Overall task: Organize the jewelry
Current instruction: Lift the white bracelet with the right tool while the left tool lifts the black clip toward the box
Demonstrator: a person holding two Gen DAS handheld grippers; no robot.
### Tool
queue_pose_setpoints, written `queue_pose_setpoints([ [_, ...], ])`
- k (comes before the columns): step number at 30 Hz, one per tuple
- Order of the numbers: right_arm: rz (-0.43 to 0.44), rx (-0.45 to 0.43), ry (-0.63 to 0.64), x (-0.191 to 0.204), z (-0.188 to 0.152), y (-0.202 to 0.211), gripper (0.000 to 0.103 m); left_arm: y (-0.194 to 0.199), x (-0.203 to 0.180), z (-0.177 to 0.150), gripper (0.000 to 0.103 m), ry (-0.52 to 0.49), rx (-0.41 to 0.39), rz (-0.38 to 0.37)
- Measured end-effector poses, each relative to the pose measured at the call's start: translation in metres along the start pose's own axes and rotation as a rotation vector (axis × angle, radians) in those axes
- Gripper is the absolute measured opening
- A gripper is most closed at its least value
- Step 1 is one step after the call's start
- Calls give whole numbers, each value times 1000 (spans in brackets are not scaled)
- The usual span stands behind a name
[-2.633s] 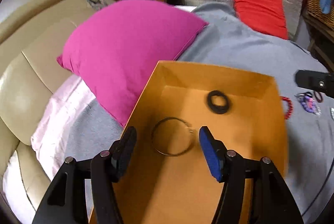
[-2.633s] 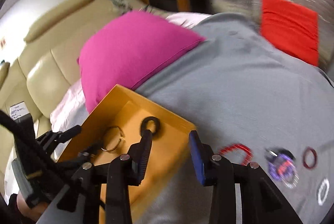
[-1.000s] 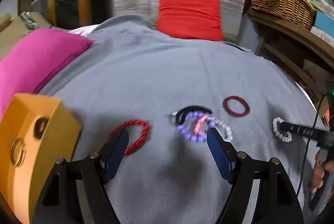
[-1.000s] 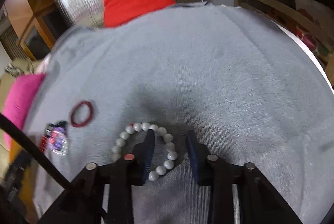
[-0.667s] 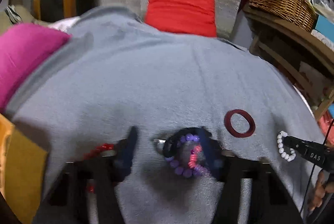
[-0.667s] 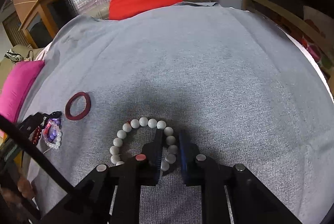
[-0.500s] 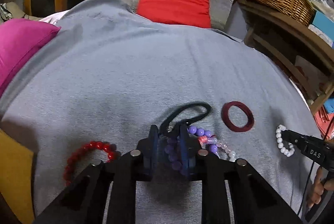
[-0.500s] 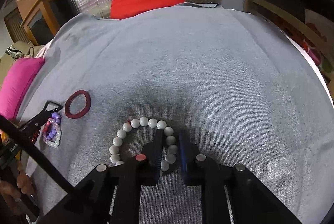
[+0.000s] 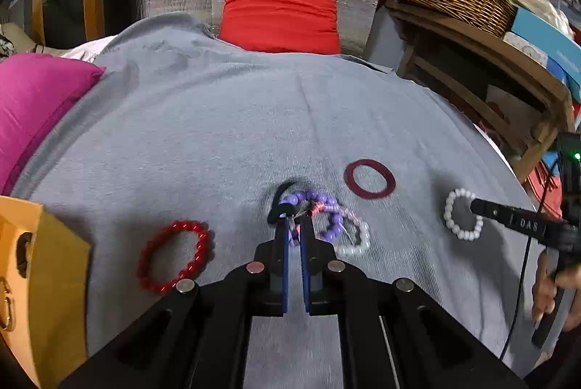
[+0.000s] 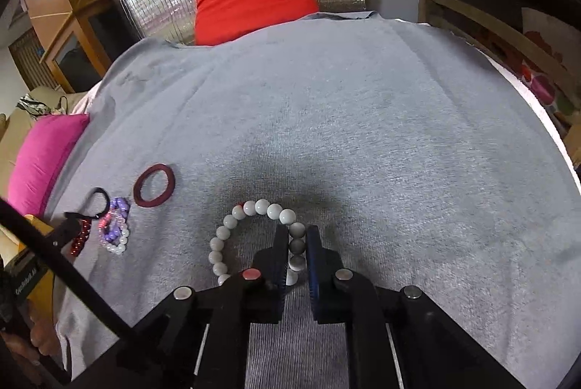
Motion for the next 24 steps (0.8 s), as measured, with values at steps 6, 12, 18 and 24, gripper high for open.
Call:
queue_pose_setpoints([
  [6,48,16,-28,-3,-4,8,10,21,8,-7,6,26,0,1],
  [12,81,25,-34,-5,-7,17,10,26,22,-12,6,47,38,53],
  [18,23,82,-51,-13,-11,2,12,6,25,-18,49,16,65,109],
  [24,24,88,-61,-16,-9,-3,46,-6,6,-16,52,-96,54,120],
])
Point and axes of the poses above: each gripper's, at about its wrist camera, not at the fingertips, and y roughly against the way its jaws point, x to its left, z to its top, the point moved 5 cm from there along -y, roughly the way its jaws point, and after that the axes turned 1 degree about -z, right-handed, at the moved point
